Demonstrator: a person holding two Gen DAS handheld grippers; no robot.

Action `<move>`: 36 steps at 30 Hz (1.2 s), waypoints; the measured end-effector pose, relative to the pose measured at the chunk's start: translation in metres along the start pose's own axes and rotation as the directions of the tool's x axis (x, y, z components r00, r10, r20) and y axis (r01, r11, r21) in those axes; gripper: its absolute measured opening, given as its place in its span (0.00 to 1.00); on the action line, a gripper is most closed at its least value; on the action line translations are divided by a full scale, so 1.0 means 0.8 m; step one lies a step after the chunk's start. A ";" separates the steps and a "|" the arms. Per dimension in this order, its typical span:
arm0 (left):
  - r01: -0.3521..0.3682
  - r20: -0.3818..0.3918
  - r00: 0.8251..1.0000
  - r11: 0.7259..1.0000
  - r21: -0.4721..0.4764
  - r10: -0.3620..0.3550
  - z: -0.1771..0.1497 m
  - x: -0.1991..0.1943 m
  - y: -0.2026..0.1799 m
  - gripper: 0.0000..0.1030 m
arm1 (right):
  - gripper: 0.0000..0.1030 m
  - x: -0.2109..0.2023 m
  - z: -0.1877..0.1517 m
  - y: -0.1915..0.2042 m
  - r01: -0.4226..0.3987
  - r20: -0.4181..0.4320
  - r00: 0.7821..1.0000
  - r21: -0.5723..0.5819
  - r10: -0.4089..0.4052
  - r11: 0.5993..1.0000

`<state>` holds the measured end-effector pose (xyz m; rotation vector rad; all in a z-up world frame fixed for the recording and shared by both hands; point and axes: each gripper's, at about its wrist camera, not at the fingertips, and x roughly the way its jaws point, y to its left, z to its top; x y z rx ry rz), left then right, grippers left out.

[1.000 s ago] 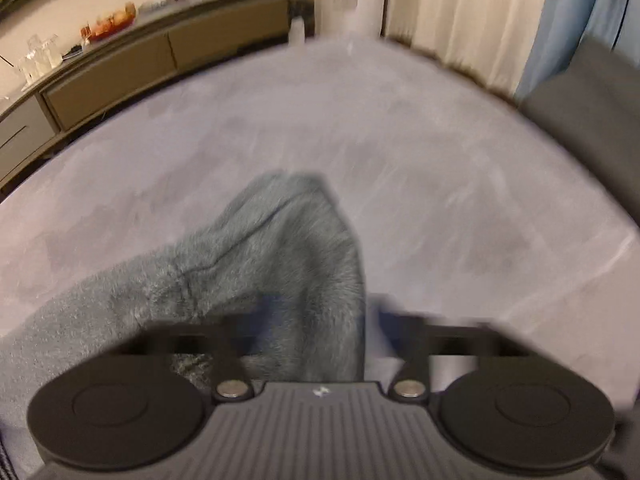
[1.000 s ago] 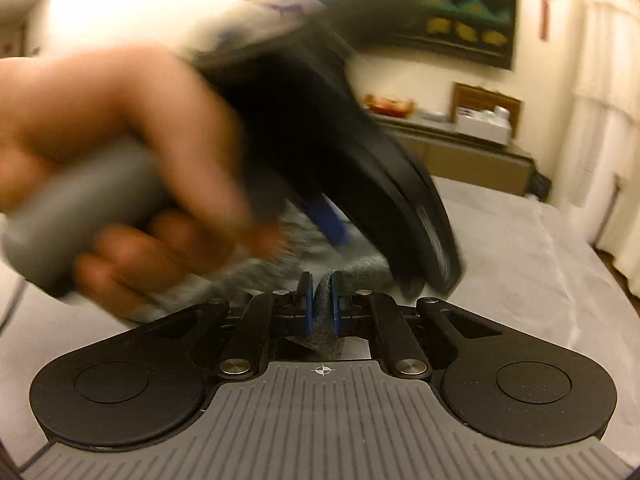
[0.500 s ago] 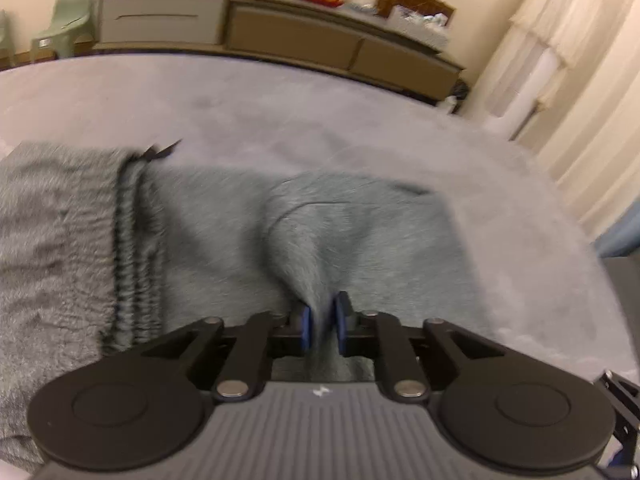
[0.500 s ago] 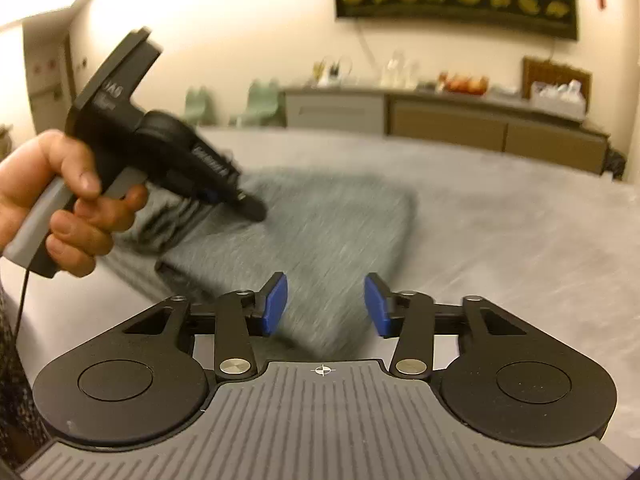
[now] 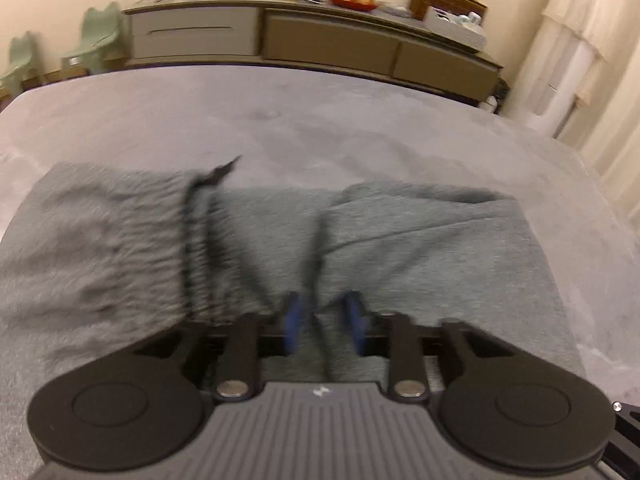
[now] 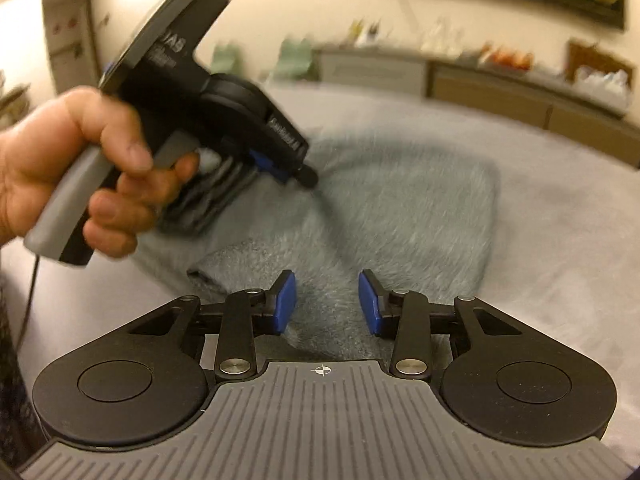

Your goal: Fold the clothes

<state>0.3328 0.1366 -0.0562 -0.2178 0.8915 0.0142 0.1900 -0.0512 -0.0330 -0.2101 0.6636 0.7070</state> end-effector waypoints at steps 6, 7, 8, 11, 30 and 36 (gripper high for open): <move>0.164 0.028 0.986 0.985 0.044 -0.166 -0.054 -0.070 -0.011 0.38 | 0.40 -0.026 0.019 0.009 0.041 0.084 0.996 -0.022 -0.039 0.999; 0.175 0.002 0.985 0.982 0.066 -0.175 -0.066 -0.069 -0.017 0.38 | 0.39 -0.020 0.018 0.013 0.054 0.072 0.996 -0.047 -0.051 0.997; 0.150 -0.028 0.989 0.985 0.086 -0.148 -0.076 -0.061 -0.021 0.38 | 0.35 -0.010 0.017 0.019 0.068 0.049 0.997 -0.081 -0.064 0.994; 0.054 -0.011 0.999 0.986 0.157 -0.053 -0.081 -0.053 -0.031 0.36 | 0.33 0.027 0.001 0.037 0.086 -0.035 0.995 -0.163 -0.093 0.983; 0.025 0.013 1.000 0.979 0.202 -0.028 0.012 -0.008 -0.030 0.35 | 0.52 0.029 0.003 0.043 0.097 0.046 0.995 -0.165 -0.091 0.981; 0.012 0.080 0.996 0.975 0.223 -0.030 -0.013 -0.092 -0.023 0.57 | 0.81 0.004 0.006 0.000 0.145 0.068 0.987 -0.023 -0.143 0.989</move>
